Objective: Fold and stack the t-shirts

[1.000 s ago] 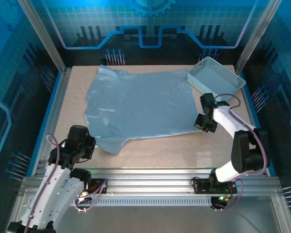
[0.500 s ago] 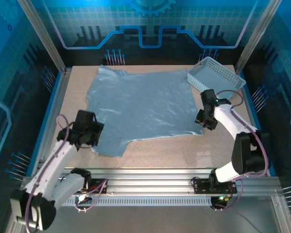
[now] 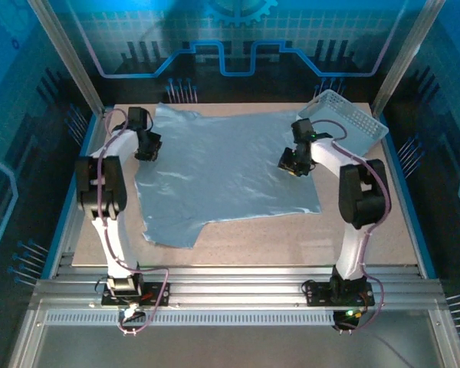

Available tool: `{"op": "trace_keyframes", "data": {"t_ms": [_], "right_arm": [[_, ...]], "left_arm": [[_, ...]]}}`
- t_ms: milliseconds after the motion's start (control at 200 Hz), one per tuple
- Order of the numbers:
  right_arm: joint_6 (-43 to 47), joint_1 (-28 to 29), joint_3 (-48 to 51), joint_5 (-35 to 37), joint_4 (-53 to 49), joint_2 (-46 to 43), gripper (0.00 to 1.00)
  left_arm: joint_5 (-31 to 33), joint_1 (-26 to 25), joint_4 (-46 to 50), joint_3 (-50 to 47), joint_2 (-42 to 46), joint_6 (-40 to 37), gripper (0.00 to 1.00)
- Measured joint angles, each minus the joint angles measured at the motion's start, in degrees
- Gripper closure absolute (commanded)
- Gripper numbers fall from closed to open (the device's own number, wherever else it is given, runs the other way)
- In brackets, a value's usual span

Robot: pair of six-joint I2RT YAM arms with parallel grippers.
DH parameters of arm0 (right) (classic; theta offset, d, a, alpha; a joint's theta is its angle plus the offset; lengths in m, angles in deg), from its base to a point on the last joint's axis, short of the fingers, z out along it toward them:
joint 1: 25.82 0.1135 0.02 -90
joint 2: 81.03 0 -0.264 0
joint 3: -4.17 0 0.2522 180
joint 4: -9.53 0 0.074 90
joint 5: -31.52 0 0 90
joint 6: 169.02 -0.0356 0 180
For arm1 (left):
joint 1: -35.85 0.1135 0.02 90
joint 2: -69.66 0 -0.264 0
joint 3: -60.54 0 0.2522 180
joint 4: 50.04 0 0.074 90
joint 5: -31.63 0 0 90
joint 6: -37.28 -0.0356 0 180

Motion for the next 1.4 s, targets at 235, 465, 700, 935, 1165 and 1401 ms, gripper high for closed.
{"op": "trace_keyframes", "data": {"t_ms": [235, 465, 700, 935, 1165, 1401], "right_arm": [[0.00, 2.89, -6.12, -2.05, -3.41, 6.95, 0.63], [-0.04, 6.38, -7.85, -2.82, -4.74, 8.17, 0.62], [-0.07, 6.75, -8.68, -2.86, -5.86, 8.59, 0.62], [0.68, 6.99, -8.79, -2.47, -5.97, 8.41, 0.62], [3.06, 7.48, -11.87, -3.65, -5.75, 8.41, 0.59], [3.61, 7.45, -17.31, -7.13, -5.55, 9.55, 0.60]], "left_arm": [[0.39, 2.62, -0.24, -5.95, -0.07, -0.55, 0.87], [0.46, 5.51, -0.28, -26.38, 14.56, -0.15, 0.88], [0.72, 5.88, 2.47, -28.87, 18.97, -0.48, 0.75], [1.05, 4.68, 4.04, -6.84, 13.60, -2.89, 0.62], [-1.14, 0.98, -0.52, 21.59, -6.80, -5.14, 0.62], [-2.12, -2.01, -1.25, 34.93, -23.39, -6.25, 0.66]]}}
